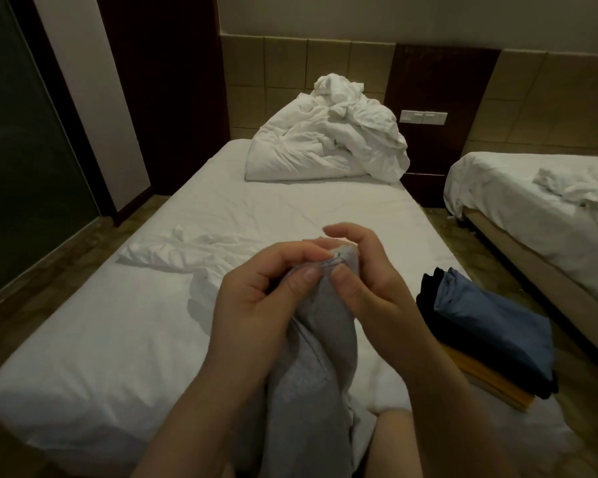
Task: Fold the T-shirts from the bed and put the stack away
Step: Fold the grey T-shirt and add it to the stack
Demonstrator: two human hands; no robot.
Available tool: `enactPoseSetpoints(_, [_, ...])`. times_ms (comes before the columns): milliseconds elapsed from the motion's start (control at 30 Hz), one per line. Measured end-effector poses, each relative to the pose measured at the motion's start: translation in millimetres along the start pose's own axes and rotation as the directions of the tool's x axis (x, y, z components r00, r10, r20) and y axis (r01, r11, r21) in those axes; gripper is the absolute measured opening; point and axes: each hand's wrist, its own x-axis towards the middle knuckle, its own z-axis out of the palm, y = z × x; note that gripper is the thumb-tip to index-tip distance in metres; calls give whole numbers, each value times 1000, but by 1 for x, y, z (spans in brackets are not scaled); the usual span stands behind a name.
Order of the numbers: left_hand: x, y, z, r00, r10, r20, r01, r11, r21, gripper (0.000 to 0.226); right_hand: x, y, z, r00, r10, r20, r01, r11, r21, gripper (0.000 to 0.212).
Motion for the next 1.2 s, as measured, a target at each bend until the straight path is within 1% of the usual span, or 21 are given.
enactPoseSetpoints(67, [3,3,-2,1000,10,9,-10,999,33,29,2,-4,1,999,-29,14,29,1000,-5,29])
enactPoseSetpoints(133, [5,6,-3,1000,4,-2,-4,1000,30,30,2,-7,2,997,-62,-45,61,998,-27,20])
enactPoseSetpoints(233, [5,7,-5,1000,16,-8,-15,998,63,27,1,-9,3,988,-99,-117,87,991,-100,22])
enactPoseSetpoints(300, [5,6,-7,998,60,2,-59,985,163,24,3,-12,1,981,-136,-135,113,980,-164,20])
enactPoseSetpoints(400, [9,3,-9,992,111,63,-127,921,368,18,12,-22,-7,967,-215,-139,165,939,-302,13])
enactPoseSetpoints(467, [17,6,-7,987,123,106,-158,879,449,18,23,-35,-15,958,-272,-92,207,876,-435,11])
enactPoseSetpoints(533, [33,14,-4,980,151,132,-196,860,472,21,41,-54,-27,944,-327,-33,247,774,-583,11])
enactPoseSetpoints(600, [56,30,-3,961,227,158,-276,832,482,25,65,-80,-40,922,-386,3,280,663,-694,17])
enactPoseSetpoints(667, [82,50,0,934,299,198,-358,793,493,23,90,-110,-53,890,-455,23,309,567,-764,27])
enactPoseSetpoints(733, [109,69,2,929,318,189,-369,778,508,18,110,-141,-61,851,-522,49,342,482,-807,38])
enactPoseSetpoints(767, [120,78,2,940,299,167,-342,794,503,19,118,-156,-64,836,-544,64,353,447,-822,38])
enactPoseSetpoints(800, [130,85,3,950,273,149,-311,816,487,19,125,-170,-66,827,-557,80,362,418,-833,35])
enactPoseSetpoints(900, [147,101,6,960,230,161,-279,844,458,18,139,-198,-70,813,-566,137,393,361,-846,22])
enactPoseSetpoints(1000, [153,107,7,974,152,168,-211,880,426,19,144,-209,-72,812,-559,168,410,341,-846,25])
enactPoseSetpoints(1067, [150,106,6,980,61,189,-132,913,386,23,143,-209,-74,798,-575,179,431,337,-837,27])
enactPoseSetpoints(1133, [143,105,6,976,-34,214,-49,927,371,36,140,-205,-77,805,-570,163,426,364,-828,26])
enactPoseSetpoints(1200, [137,102,6,963,-130,235,15,900,436,42,138,-200,-79,820,-556,137,403,391,-827,24])
